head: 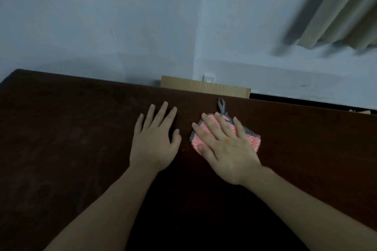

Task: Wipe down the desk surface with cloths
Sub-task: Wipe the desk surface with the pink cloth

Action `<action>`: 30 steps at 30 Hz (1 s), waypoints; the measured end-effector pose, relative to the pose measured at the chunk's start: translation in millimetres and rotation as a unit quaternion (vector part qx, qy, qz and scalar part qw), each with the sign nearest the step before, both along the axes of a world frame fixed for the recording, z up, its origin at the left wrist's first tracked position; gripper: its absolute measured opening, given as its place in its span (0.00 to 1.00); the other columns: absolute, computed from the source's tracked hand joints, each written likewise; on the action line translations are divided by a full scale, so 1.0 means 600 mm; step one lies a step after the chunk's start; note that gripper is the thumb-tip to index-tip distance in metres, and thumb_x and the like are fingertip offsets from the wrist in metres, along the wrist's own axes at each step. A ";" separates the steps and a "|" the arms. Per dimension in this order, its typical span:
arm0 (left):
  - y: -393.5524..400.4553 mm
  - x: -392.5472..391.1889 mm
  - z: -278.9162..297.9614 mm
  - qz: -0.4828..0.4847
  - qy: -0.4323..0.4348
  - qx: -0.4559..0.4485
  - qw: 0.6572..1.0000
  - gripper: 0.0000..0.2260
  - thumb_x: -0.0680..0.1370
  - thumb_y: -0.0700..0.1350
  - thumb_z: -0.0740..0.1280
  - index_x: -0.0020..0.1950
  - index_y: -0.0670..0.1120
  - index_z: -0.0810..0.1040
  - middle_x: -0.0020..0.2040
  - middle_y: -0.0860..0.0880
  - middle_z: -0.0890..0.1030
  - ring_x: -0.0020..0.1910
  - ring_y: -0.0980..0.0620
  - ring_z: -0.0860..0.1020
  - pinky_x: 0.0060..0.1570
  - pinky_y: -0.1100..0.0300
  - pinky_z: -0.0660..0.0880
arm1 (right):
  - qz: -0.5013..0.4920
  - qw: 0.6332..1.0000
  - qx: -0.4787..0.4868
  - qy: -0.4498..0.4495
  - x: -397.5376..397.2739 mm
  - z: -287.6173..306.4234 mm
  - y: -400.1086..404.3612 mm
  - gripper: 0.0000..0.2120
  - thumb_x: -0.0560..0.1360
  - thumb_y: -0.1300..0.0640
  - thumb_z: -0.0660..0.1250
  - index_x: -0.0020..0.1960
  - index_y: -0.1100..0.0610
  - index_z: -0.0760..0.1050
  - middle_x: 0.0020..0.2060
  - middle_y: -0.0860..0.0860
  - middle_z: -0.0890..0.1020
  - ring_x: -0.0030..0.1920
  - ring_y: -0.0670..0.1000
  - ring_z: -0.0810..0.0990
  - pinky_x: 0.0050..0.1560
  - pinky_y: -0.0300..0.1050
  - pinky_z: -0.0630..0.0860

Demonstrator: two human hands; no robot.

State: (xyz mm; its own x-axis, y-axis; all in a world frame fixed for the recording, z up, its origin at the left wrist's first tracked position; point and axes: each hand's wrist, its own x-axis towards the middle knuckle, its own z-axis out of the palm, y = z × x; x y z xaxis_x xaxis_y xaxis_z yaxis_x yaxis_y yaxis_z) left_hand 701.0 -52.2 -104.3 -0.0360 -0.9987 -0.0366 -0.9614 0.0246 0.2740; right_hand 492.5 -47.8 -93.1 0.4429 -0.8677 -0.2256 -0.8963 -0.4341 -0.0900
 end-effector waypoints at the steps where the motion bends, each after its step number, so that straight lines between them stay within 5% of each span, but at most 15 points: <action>1: 0.000 0.001 0.000 -0.003 0.002 -0.001 1.000 0.27 0.84 0.56 0.52 0.83 0.58 0.50 0.83 0.55 0.46 0.82 0.52 0.41 0.80 0.48 0.41 | -0.007 1.000 -0.004 0.003 0.005 -0.001 -0.009 0.26 0.83 0.38 0.35 0.80 0.37 0.33 0.80 0.44 0.33 0.79 0.52 0.29 0.77 0.61 0.30; 10: -0.004 0.027 0.010 -0.027 -0.004 0.007 1.000 0.27 0.83 0.58 0.51 0.82 0.58 0.52 0.83 0.56 0.47 0.82 0.51 0.41 0.77 0.43 0.35 | -0.120 0.993 -0.020 -0.002 0.081 -0.005 -0.140 0.27 0.84 0.39 0.38 0.82 0.41 0.41 0.83 0.48 0.43 0.82 0.54 0.37 0.78 0.66 0.37; 19: -0.028 0.165 0.018 -0.041 -0.083 0.030 0.995 0.26 0.84 0.60 0.48 0.82 0.60 0.49 0.83 0.56 0.46 0.82 0.51 0.41 0.77 0.42 0.35 | -0.033 0.999 0.000 -0.008 0.108 -0.005 -0.005 0.27 0.84 0.38 0.36 0.80 0.38 0.33 0.80 0.45 0.34 0.80 0.53 0.30 0.77 0.64 0.32; 30: -0.027 0.193 -0.007 -0.044 -0.033 0.016 0.998 0.29 0.79 0.63 0.42 0.82 0.63 0.50 0.82 0.60 0.46 0.81 0.53 0.41 0.79 0.46 0.37 | -0.096 0.995 -0.027 -0.014 0.177 -0.010 -0.176 0.28 0.84 0.38 0.37 0.82 0.40 0.43 0.83 0.47 0.45 0.82 0.55 0.41 0.78 0.67 0.39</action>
State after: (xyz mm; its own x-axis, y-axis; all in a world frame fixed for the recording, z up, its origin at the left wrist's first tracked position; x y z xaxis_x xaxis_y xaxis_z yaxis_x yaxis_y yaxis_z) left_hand 816.9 -68.5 -108.5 -0.1200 -0.9901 -0.0735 -0.9720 0.1021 0.2117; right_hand 598.7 -153.4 -99.0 0.2724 -0.9476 -0.1667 -0.9609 -0.2591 -0.0971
